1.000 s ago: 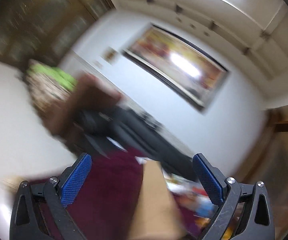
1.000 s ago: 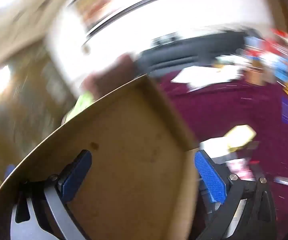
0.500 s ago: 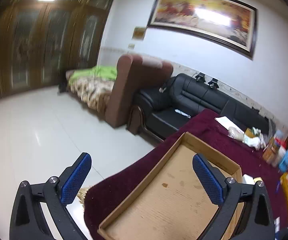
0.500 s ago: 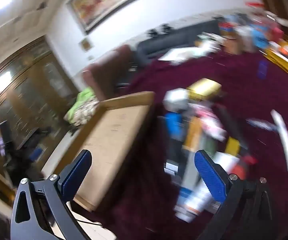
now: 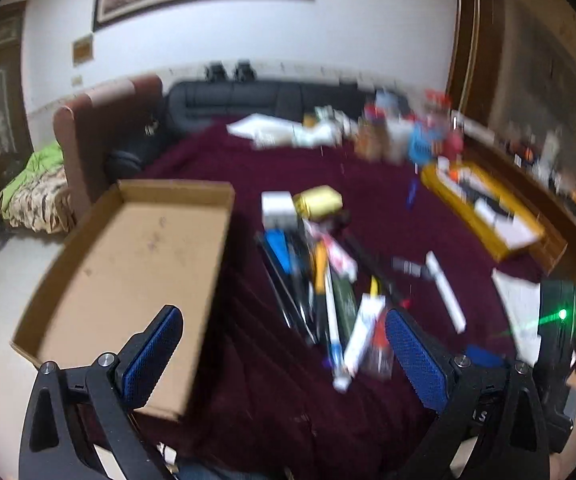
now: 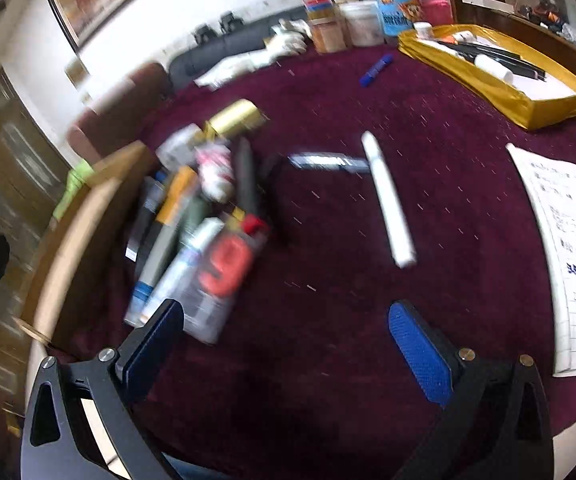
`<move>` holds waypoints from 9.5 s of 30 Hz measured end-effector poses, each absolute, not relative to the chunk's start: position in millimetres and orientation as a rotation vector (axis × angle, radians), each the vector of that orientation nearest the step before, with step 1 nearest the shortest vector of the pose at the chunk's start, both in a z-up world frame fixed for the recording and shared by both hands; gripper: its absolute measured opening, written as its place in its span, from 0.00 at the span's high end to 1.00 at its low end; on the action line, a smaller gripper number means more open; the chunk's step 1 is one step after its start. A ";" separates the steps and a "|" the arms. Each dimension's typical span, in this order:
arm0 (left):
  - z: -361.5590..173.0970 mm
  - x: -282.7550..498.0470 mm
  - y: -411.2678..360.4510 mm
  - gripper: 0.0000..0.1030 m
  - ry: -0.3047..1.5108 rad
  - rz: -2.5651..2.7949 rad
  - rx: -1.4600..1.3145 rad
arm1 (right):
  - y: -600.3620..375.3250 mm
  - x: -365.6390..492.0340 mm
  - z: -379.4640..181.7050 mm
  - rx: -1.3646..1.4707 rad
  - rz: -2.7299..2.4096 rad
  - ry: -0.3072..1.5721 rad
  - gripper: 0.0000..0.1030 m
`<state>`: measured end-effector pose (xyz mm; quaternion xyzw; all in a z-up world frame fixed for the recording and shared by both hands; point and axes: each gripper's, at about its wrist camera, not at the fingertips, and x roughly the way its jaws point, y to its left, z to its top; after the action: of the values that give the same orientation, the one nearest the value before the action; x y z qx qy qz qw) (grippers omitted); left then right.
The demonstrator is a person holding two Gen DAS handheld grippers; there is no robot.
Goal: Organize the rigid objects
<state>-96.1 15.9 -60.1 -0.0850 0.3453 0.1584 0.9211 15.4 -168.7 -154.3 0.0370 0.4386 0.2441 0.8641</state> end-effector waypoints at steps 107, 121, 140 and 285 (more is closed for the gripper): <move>-178.1 36.4 12.1 0.01 0.874 0.168 -0.115 | -175.8 136.3 -147.9 0.006 0.424 0.922 0.06; -182.1 29.1 -3.8 0.01 0.886 0.165 -0.054 | -166.1 133.5 -148.8 -0.055 0.387 0.935 0.06; -193.5 44.6 -10.5 0.01 0.992 0.066 -0.048 | -171.4 137.5 -149.7 -0.017 0.405 0.924 0.06; -136.9 -103.2 210.0 0.85 1.006 0.443 -0.334 | 96.5 -1.9 -106.6 -0.133 0.947 1.017 0.88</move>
<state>-103.2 210.0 -136.9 -0.1579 0.4760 0.2096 0.8394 -1.9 96.5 -106.6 -0.0612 0.4683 0.4359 0.7661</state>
